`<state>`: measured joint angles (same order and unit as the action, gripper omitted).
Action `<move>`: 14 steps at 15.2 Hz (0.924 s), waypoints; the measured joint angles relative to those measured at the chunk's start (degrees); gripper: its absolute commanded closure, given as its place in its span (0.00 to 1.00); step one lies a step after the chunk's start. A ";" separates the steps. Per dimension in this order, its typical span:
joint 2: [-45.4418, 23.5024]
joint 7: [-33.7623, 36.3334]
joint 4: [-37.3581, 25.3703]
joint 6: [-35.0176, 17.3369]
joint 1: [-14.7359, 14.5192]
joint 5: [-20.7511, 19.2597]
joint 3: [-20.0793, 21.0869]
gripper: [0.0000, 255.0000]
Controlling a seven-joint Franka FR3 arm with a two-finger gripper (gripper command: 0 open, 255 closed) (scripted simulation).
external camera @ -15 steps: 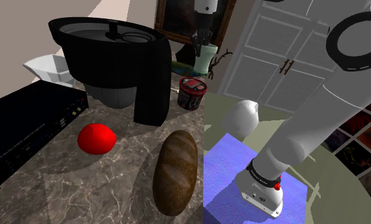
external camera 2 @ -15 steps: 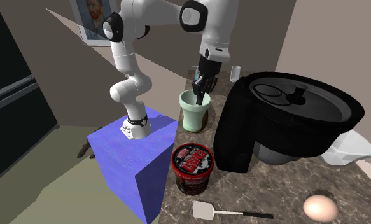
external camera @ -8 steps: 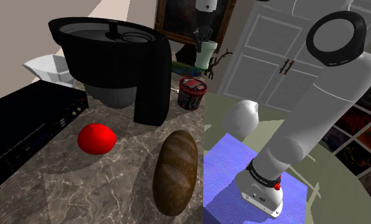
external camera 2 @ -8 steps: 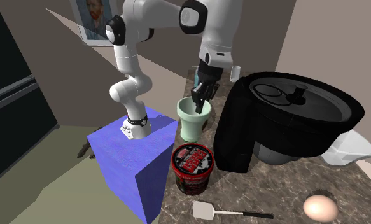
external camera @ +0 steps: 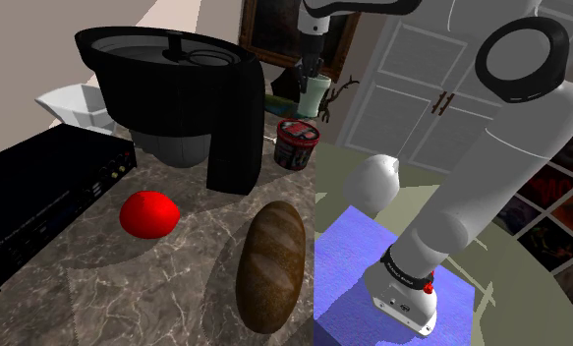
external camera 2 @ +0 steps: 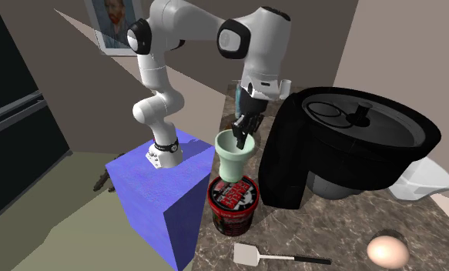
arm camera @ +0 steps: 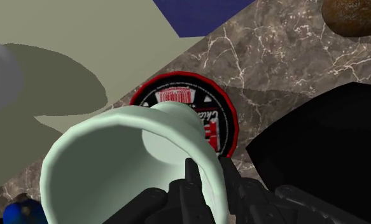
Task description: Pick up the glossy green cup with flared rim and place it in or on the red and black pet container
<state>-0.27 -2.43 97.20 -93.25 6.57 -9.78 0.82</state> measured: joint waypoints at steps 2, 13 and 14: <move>0.21 0.14 1.92 -1.71 0.08 -0.03 -0.08 1.00; 0.25 1.15 8.34 -8.12 0.13 -0.20 -0.13 1.00; 0.25 1.16 8.36 -8.15 0.13 -0.20 -0.12 1.00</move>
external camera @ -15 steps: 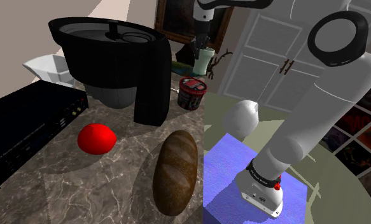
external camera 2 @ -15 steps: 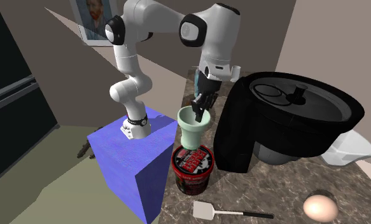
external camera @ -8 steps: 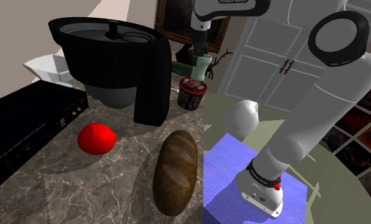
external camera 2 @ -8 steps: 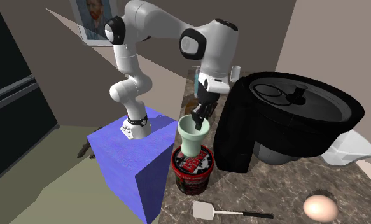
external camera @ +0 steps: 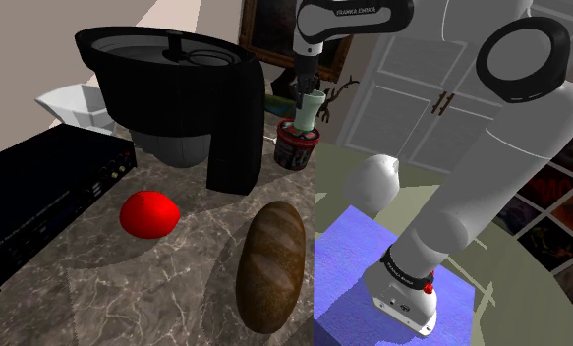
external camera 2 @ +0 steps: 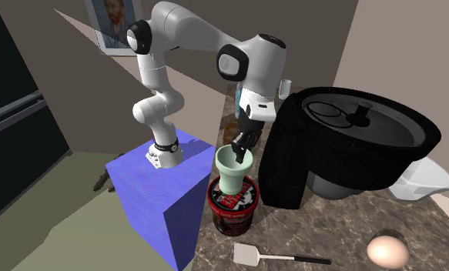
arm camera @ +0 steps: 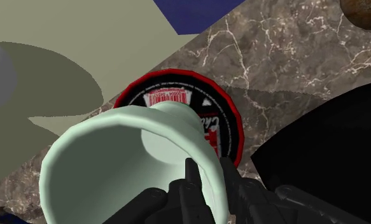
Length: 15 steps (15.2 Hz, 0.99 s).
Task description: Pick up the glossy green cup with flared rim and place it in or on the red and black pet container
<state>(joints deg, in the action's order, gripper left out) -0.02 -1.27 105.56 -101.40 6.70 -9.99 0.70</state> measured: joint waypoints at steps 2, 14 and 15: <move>-0.02 0.02 -0.02 -0.04 -0.01 0.00 0.01 1.00; -0.25 -0.29 -6.61 6.38 -0.41 0.21 0.42 0.00; -0.44 -0.27 -7.23 6.86 -0.46 0.23 0.47 0.00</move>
<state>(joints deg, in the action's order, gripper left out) -0.45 -1.53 98.32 -94.54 6.24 -9.76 1.17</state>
